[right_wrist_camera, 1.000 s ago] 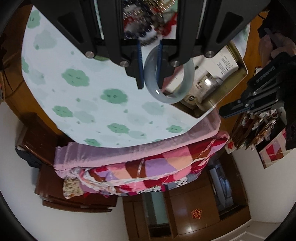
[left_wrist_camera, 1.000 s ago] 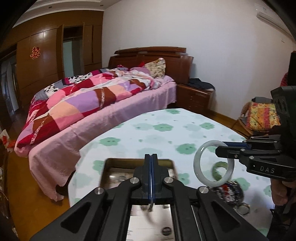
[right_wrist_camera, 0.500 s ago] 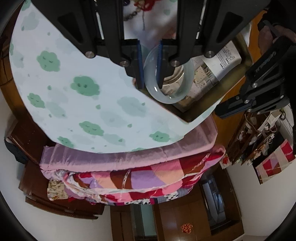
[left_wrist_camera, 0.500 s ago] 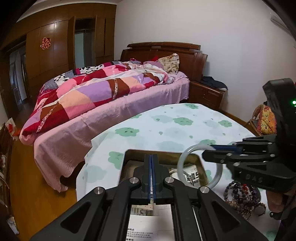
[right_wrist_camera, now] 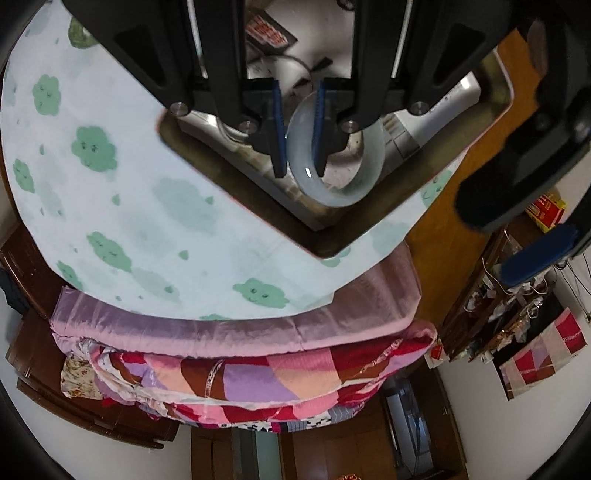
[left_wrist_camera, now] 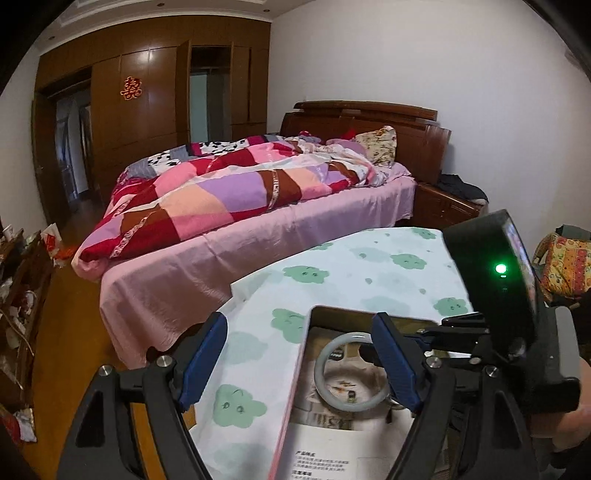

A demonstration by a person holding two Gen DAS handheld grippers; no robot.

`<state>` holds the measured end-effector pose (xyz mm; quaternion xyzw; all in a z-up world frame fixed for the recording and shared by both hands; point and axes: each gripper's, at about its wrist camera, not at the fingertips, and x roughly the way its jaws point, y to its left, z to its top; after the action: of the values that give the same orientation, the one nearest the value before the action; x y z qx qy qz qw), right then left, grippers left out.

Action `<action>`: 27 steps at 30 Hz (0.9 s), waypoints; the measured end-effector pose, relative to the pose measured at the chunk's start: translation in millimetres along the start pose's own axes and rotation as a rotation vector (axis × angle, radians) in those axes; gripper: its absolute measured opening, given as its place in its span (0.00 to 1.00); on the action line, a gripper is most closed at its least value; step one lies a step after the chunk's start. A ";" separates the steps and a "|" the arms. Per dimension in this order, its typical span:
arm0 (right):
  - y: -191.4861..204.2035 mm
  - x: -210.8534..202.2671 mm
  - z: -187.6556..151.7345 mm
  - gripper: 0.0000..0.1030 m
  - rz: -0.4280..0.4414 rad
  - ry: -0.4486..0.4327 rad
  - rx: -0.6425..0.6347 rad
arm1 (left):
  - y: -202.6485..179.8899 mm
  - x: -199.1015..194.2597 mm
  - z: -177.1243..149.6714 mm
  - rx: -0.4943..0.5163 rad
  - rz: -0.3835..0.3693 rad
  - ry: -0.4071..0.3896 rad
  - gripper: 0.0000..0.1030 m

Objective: Organize jewelry
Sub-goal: 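Carry the white bangle into the tin and open the right tool, then grasp the grey bead bracelet with the left tool while the right tool reaches the green bangle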

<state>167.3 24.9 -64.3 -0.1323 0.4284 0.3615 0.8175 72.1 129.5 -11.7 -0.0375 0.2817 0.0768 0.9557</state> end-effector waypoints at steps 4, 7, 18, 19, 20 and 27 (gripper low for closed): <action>0.1 1.9 1.1 0.19 0.024 -0.016 0.005 | 7.1 1.7 -0.9 -0.025 0.003 0.006 0.78; -12.9 -8.1 0.1 0.42 0.057 -0.040 0.062 | 6.5 -2.5 -1.8 -0.024 0.013 0.001 0.78; -98.9 -109.3 -72.1 0.58 -0.078 -0.171 0.260 | -55.0 -17.1 -11.7 0.103 -0.080 -0.004 0.78; -107.2 -117.8 -82.6 0.59 -0.097 -0.175 0.281 | -64.7 -18.3 -13.7 0.123 -0.095 -0.001 0.78; -115.4 -125.9 -94.6 0.60 -0.123 -0.179 0.303 | -75.3 -19.5 -15.7 0.143 -0.112 0.002 0.78; -142.8 -150.1 -150.4 0.62 -0.210 -0.165 0.393 | -122.3 -24.4 -26.2 0.201 -0.188 0.039 0.78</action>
<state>121.2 -226.5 -48.1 0.0155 0.4061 0.1938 0.8929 58.4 2.9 -16.9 0.0309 0.3018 -0.0425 0.9519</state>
